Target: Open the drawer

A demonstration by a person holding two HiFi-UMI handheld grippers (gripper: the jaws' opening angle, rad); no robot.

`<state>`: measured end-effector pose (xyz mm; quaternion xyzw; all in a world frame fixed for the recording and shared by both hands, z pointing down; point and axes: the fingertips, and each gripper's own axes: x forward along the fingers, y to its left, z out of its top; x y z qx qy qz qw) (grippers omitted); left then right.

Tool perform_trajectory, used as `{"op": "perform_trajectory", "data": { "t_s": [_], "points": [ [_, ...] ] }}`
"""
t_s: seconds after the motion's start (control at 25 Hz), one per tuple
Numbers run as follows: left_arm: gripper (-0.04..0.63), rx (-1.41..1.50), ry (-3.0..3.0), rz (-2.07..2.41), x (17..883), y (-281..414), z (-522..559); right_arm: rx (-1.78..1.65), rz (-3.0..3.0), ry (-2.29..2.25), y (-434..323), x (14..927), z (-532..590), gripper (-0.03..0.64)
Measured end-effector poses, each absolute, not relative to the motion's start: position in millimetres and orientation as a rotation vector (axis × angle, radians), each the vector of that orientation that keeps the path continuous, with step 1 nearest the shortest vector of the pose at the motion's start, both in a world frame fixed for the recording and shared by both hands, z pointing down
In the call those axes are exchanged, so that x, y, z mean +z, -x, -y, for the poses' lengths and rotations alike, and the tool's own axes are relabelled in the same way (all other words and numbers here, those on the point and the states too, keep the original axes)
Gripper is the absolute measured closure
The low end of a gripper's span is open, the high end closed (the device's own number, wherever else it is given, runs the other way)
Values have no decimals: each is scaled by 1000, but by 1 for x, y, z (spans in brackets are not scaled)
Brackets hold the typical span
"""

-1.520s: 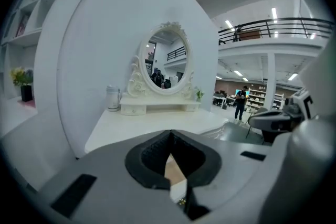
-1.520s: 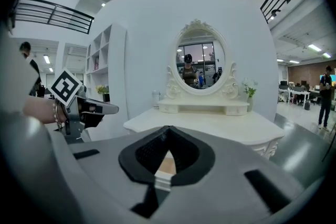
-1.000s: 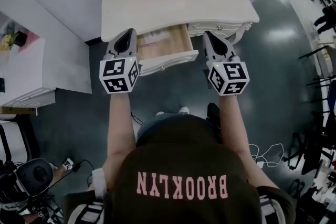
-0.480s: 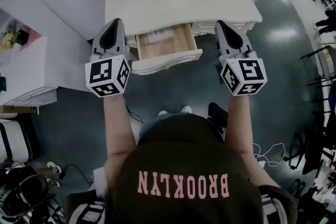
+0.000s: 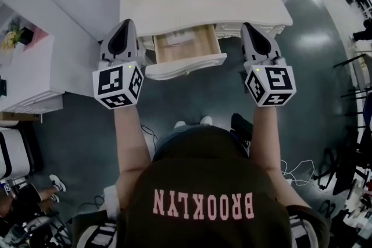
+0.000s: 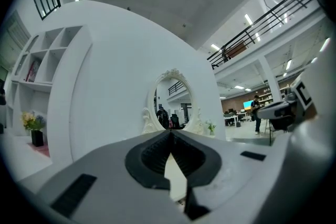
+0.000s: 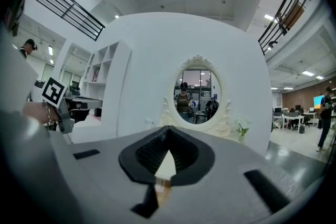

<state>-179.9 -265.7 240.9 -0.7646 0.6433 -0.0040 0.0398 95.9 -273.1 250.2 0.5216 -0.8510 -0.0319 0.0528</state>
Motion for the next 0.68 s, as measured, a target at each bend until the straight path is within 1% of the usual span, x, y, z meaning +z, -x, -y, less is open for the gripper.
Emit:
{"op": "perform_trajectory", "data": {
  "t_s": [0.48,0.68],
  "points": [
    [591,-9,2308,-1982,237,186,258,-100,2596,-1583,-92,247,266,621],
    [591,-55,2303,-1988,242,185,256,-123,2599,-1572,-91,247,263,621]
  ]
}}
